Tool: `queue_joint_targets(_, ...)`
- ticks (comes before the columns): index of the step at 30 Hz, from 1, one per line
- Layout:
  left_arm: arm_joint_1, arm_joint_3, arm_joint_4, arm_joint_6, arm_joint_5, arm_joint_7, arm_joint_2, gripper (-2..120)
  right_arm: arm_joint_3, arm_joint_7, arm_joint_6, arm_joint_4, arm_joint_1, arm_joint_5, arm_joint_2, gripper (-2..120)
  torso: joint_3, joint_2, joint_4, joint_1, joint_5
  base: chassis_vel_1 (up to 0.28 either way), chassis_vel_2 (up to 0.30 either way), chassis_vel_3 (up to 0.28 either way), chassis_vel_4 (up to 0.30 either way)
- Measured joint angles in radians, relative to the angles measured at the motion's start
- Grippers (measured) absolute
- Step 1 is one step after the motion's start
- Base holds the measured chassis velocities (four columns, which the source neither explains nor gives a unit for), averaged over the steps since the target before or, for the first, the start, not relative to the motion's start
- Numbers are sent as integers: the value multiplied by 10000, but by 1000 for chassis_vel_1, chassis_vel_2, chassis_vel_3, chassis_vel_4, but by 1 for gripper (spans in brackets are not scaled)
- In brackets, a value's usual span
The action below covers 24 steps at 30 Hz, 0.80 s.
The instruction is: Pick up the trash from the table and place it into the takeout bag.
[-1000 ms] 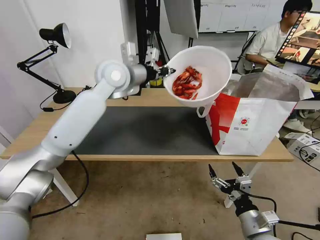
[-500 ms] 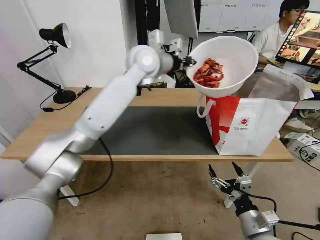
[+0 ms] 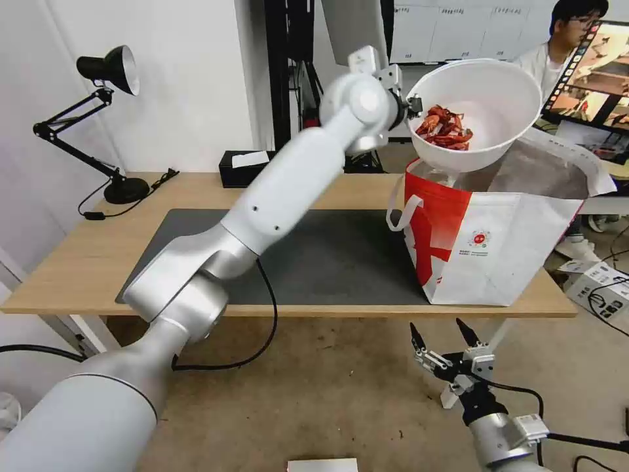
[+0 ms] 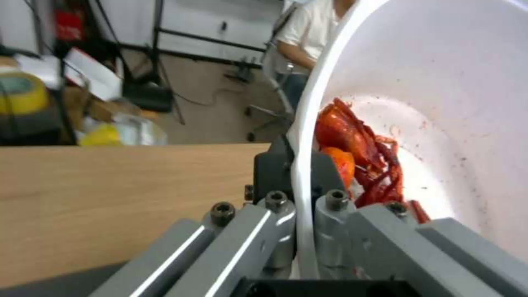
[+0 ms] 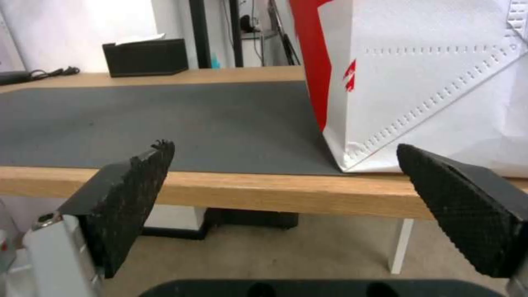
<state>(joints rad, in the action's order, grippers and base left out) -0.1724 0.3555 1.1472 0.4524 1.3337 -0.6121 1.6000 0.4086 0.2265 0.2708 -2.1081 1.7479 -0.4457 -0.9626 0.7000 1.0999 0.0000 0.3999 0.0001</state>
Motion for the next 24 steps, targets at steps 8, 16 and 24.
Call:
queue_joint_targets(8,301,804,361,-487,-1306,343,-207,0,0,0,0,0,1,0,0,100,0,0,1,0,-1,0,0,0,0)
queue_joint_targets(16,363,1401,1010,-491,-1844,1154,-504,0,0,0,0,0,0,0,0,100,0,0,0,0,-1,0,0,0,0)
queue_joint_targets(24,326,1578,1205,-475,-1853,1971,-582,0,0,0,0,0,0,0,0,100,0,0,0,0,-1,0,0,0,0)
